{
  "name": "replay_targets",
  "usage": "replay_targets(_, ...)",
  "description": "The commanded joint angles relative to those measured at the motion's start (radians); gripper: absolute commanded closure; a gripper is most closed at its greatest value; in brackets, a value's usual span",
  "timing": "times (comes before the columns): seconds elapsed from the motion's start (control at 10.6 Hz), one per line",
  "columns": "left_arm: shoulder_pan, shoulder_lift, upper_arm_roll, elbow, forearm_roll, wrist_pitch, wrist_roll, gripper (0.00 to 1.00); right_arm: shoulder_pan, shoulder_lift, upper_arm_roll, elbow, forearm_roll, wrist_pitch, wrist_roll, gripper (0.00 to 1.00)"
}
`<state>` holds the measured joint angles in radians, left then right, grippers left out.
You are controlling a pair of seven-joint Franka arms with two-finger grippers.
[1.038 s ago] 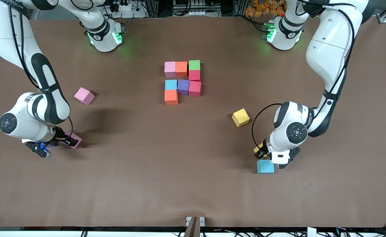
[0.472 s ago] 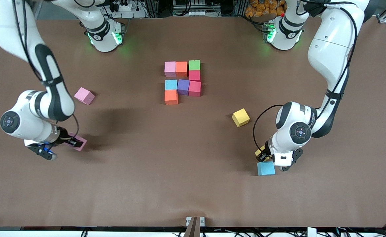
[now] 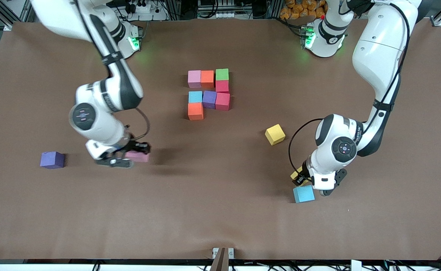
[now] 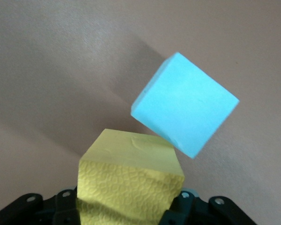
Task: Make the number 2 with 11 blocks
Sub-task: 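Carry pink with the right gripper while the left gripper lifts yellow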
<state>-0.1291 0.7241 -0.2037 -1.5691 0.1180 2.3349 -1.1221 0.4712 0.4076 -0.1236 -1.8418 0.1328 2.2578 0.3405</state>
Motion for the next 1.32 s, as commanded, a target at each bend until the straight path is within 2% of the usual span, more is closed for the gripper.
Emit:
replay_targets(0.0,-0.012,-0.025,0.006,-0.015,0.012,-0.012,-0.024,0.98,0.065,0.071,-0.008,0.108,0.004,-0.012,0.015,0.62)
replay_targets(0.28,-0.011,-0.025,0.006,-0.014,0.015,-0.014,-0.022,0.98,0.159,0.152,-0.008,0.176,0.002,-0.012,0.144,0.62)
replay_targets(0.75,-0.012,-0.035,0.004,-0.014,0.012,-0.041,-0.025,0.97,0.294,0.203,-0.011,0.179,0.002,-0.010,0.250,0.62)
replay_targets(0.85,-0.014,-0.047,0.004,-0.014,0.005,-0.054,-0.031,0.97,0.309,0.191,-0.011,0.149,0.002,-0.006,0.255,0.62)
replay_targets(1.04,-0.026,-0.116,0.003,-0.017,0.005,-0.165,-0.080,0.97,0.329,0.159,-0.010,0.070,0.002,0.011,0.255,0.62)
replay_targets(1.23,-0.027,-0.152,0.000,-0.015,-0.023,-0.244,-0.102,0.97,0.339,0.148,-0.007,0.014,0.002,0.083,0.256,0.62)
